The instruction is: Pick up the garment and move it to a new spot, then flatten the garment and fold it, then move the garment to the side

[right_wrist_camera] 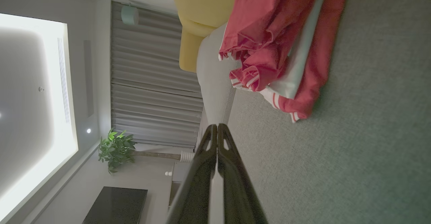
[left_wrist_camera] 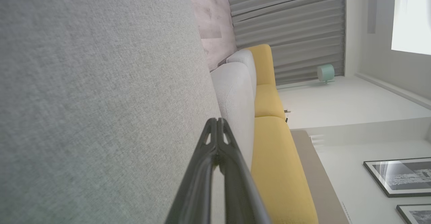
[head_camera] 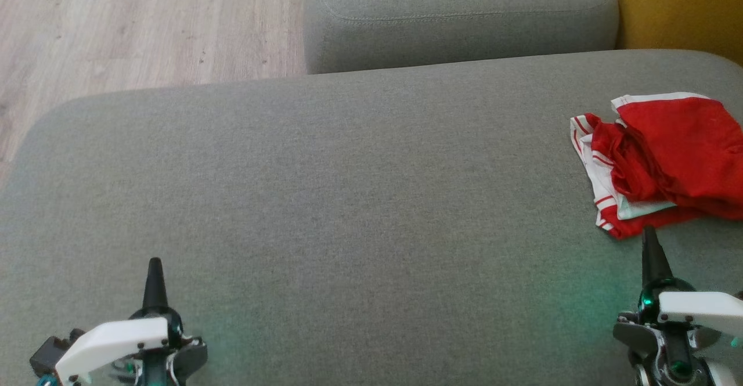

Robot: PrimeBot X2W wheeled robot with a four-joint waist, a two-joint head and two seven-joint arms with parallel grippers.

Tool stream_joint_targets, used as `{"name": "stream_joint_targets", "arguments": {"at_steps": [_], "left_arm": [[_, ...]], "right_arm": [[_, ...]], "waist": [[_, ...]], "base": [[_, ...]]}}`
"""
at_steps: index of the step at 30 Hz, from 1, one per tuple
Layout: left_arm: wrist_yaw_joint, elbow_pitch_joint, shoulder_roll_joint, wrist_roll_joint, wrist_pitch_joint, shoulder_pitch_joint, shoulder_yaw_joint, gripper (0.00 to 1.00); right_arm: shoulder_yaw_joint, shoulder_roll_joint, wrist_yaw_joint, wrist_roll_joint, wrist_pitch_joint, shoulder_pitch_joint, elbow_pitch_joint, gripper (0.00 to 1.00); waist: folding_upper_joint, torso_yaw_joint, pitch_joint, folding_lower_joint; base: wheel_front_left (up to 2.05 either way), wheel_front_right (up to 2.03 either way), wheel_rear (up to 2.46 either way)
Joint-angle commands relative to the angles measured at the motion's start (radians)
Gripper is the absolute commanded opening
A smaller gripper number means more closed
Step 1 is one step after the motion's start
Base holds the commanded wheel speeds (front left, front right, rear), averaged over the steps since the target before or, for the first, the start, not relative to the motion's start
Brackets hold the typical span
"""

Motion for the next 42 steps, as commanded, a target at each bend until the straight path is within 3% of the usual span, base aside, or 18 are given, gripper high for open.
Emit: {"name": "stream_joint_targets", "arguments": {"at_steps": [1,19,42], "left_arm": [[-0.009,-0.038,0.007,-0.019,0.007,-0.052,0.034,0.0],[-0.025,-0.058,0.008,-0.191,0.06,-0.058,0.083,0.0],[-0.025,-0.058,0.008,-0.194,0.061,-0.058,0.084,0.0]], "right_arm": [[0.013,-0.005,-0.001,0.026,0.007,-0.059,-0.043,0.0],[-0.004,-0.006,-0.001,0.237,0.059,-0.075,-0.053,0.0],[-0.004,-0.006,-0.001,0.241,0.06,-0.075,-0.053,0.0]], "waist": [[0.0,0.0,0.0,0.0],[0.0,-0.012,0.003,0.0],[0.0,-0.012,0.003,0.0]], "base": [[0.0,0.0,0.0],[0.0,0.0,0.0],[0.0,0.0,0.0]]}}
